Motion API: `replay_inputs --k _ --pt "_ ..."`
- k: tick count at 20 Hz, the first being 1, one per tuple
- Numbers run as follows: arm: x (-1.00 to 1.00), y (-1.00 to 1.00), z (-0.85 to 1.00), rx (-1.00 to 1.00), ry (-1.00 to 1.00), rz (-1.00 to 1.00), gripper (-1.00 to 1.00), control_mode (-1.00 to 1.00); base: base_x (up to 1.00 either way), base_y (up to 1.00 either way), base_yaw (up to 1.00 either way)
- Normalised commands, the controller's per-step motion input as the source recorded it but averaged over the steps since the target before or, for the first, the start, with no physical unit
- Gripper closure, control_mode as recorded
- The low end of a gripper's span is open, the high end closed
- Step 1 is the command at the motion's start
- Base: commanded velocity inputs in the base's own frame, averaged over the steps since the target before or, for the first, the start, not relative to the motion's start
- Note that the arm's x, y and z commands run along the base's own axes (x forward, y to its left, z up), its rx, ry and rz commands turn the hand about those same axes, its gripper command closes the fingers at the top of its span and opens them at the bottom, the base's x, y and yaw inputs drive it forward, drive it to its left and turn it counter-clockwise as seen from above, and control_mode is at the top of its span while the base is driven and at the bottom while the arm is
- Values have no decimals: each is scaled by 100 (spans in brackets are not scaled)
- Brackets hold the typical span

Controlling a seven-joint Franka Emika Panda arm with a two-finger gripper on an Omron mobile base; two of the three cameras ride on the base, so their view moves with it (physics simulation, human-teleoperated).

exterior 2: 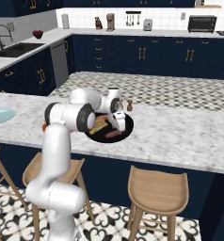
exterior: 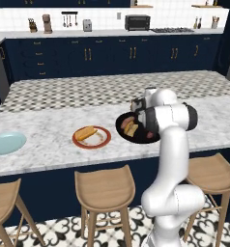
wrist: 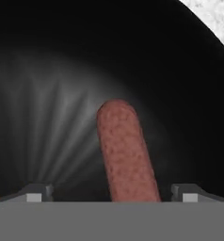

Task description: Place one bun and one sausage from the bowl on each plate.

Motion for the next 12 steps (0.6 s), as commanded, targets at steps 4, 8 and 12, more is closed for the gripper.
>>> replay_inputs --k 4,8,12 --pt "0 -4 -67 0 5 1 -100 -100 0 0 0" --pt "0 9 -62 0 0 3 100 -100 0 0 0" --pt "-20 2 -28 0 -18 2 100 -100 0 0 0"
